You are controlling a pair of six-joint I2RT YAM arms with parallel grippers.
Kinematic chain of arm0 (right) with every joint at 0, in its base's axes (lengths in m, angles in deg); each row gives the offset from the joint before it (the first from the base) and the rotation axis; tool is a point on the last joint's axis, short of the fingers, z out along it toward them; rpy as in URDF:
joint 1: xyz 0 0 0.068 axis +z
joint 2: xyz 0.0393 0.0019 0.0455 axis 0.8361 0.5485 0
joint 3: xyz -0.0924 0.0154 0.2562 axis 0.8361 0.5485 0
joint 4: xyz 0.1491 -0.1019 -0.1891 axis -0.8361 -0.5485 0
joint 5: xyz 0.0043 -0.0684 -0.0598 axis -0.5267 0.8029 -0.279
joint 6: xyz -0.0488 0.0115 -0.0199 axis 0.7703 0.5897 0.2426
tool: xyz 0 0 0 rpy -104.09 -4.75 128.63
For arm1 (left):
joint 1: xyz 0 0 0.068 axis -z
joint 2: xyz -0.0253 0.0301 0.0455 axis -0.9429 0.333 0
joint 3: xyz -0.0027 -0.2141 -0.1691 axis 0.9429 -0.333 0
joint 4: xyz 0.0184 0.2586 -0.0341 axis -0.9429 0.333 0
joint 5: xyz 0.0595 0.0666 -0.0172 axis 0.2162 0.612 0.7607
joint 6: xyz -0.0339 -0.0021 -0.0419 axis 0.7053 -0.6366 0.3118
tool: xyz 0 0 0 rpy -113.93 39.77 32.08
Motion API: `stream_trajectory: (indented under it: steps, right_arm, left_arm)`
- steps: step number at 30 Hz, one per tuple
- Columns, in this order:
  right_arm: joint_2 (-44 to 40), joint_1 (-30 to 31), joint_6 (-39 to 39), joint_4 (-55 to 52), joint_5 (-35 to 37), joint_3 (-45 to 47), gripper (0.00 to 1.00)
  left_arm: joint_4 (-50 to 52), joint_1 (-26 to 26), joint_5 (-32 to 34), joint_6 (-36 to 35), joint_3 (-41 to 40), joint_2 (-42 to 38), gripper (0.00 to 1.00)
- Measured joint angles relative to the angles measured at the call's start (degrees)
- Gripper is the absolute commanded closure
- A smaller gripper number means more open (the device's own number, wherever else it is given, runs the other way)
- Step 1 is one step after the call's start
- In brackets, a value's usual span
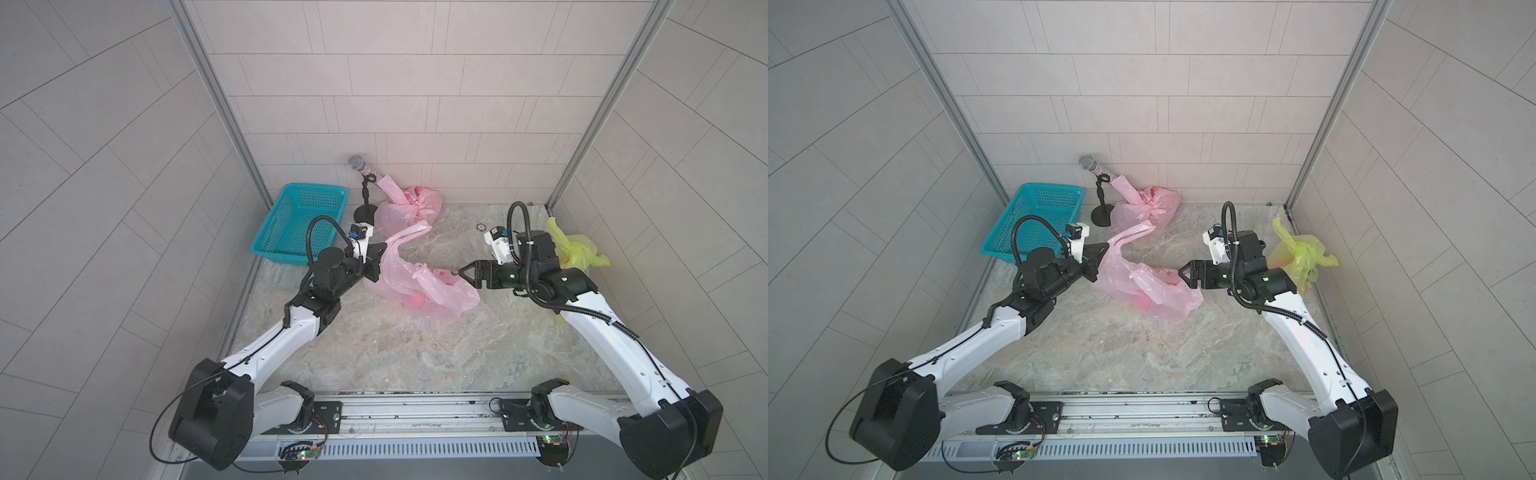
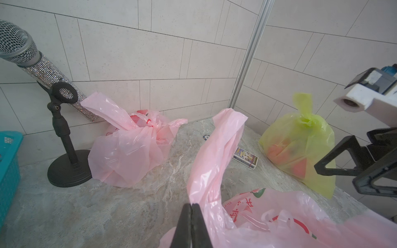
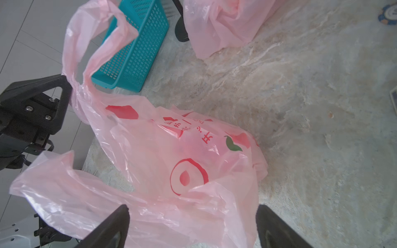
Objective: Untie the knot of a plastic bag & take out the apple
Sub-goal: Untie the plastic bag at the center of the board.
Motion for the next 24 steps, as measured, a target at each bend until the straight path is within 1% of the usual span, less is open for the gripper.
stream_trajectory:
  steps: [1,5,8,13,14,15,17,18,21,22,23,24]
  right_arm:
    - [0.94,1.38,0.72,0.13,0.09,-0.79,0.00]
    - [5.35,7.48,3.08,1.44,0.22,-3.08,0.00]
    - [6.47,10.95,4.66,2.10,0.74,-4.17,0.00]
    - [7.37,12.96,6.23,2.67,1.16,-4.46,0.00]
    - [8.09,12.98,6.40,2.84,1.36,-4.37,0.01]
    - [9.16,13.03,6.51,3.10,1.60,-4.13,0.05]
    - [11.23,13.05,6.86,3.74,2.16,-2.91,0.19]
    - [12.17,13.05,7.02,3.98,2.54,-1.77,0.29]
    - [13.55,12.94,7.04,4.04,3.28,2.69,0.70]
    - [13.53,12.94,6.84,3.85,3.43,4.11,0.81]
    - [13.35,12.94,6.51,3.76,3.50,5.20,0.89]
    - [12.87,12.94,6.01,3.76,3.61,6.40,0.95]
  left_arm:
    - [-0.17,0.09,-0.11,0.13,0.00,0.00,1.00]
    - [-0.57,0.35,-0.52,0.37,0.00,0.04,1.00]
    - [-0.81,0.37,-0.74,0.57,0.15,0.48,1.00]
    - [-2.05,0.37,-1.25,1.01,1.70,2.58,1.00]
    - [-2.36,0.37,-1.40,1.07,2.12,3.08,1.00]
    - [-2.95,0.37,-1.55,1.16,2.71,3.72,1.00]
    - [-3.78,0.35,-1.81,1.16,4.02,5.07,1.00]
    - [-4.42,0.35,-1.88,1.16,4.66,5.84,1.00]
    - [-6.38,0.22,-1.99,1.36,6.21,8.13,1.00]
    - [-7.13,0.13,-2.01,1.42,6.67,8.94,1.00]
    - [-7.85,-0.02,-2.14,1.60,7.04,9.68,1.00]
    - [-8.68,-0.11,-2.21,1.90,7.48,10.60,1.00]
